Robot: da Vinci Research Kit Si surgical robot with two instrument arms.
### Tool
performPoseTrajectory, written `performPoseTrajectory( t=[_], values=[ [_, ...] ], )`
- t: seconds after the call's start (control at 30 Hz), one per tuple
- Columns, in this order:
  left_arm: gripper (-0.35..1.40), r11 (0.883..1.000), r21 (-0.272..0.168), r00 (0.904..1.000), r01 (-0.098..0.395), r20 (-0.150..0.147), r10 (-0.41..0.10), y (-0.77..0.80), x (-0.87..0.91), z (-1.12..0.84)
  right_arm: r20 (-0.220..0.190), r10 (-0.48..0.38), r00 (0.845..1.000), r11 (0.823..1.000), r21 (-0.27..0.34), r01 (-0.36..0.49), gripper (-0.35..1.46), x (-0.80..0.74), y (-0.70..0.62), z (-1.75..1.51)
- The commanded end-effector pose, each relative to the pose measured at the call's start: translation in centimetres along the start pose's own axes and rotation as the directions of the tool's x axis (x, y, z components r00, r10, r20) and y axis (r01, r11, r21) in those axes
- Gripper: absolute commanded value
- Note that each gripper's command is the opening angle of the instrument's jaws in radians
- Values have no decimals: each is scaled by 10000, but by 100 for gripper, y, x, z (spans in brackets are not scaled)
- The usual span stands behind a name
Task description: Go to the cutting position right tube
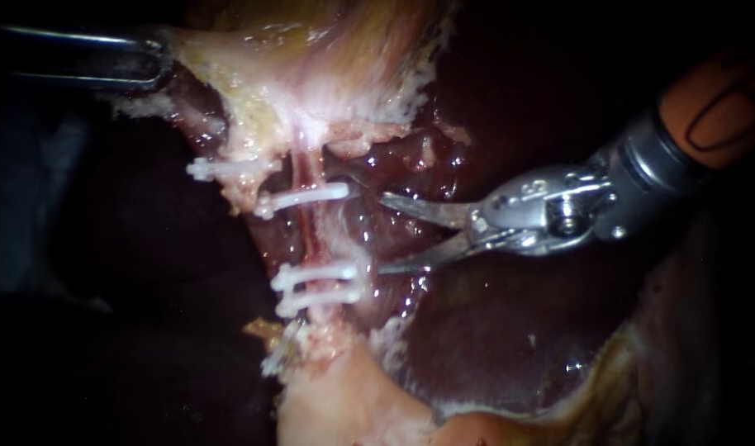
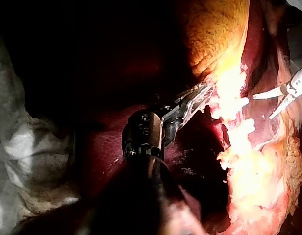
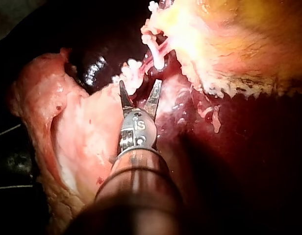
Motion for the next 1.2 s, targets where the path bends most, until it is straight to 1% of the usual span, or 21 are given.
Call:
performPoseTrajectory(
  t=[0.03,0.2,0.33,0.4,0.63,0.73,0.83,1.0,1.2],
  values=[
    [-35,10000,3,10000,-6,2,6,0,0,0,-70,81,9999,9999,70,-80,143,0,1,4],
    [-35,10000,3,10000,-6,1,6,0,0,0,-117,221,9997,9992,330,-217,143,-2,7,28],
    [-35,10000,6,10000,-9,-1,9,0,-1,0,-95,311,9995,9983,489,-306,143,-7,9,48],
    [-35,10000,8,10000,-9,-2,9,0,-1,0,-111,280,9995,9974,661,-272,143,-7,9,56],
    [-35,10000,12,10000,-11,-4,11,0,-1,1,-451,338,9984,9932,1125,-286,141,2,13,78],
    [-35,10000,14,10000,-12,-5,12,0,-2,1,-684,419,9968,9904,1341,-324,139,6,15,87],
    [-35,10000,40,10000,-12,-19,12,0,-2,1,-756,382,9964,9882,1509,-264,139,10,17,96],
    [-35,10000,40,10000,-13,-19,13,0,-2,1,-1063,299,9939,9818,1895,-92,139,9,19,107],
    [-35,10000,44,10000,-12,-22,12,1,-2,1,-1102,191,9937,9727,2319,70,133,10,19,115]
  ],
)
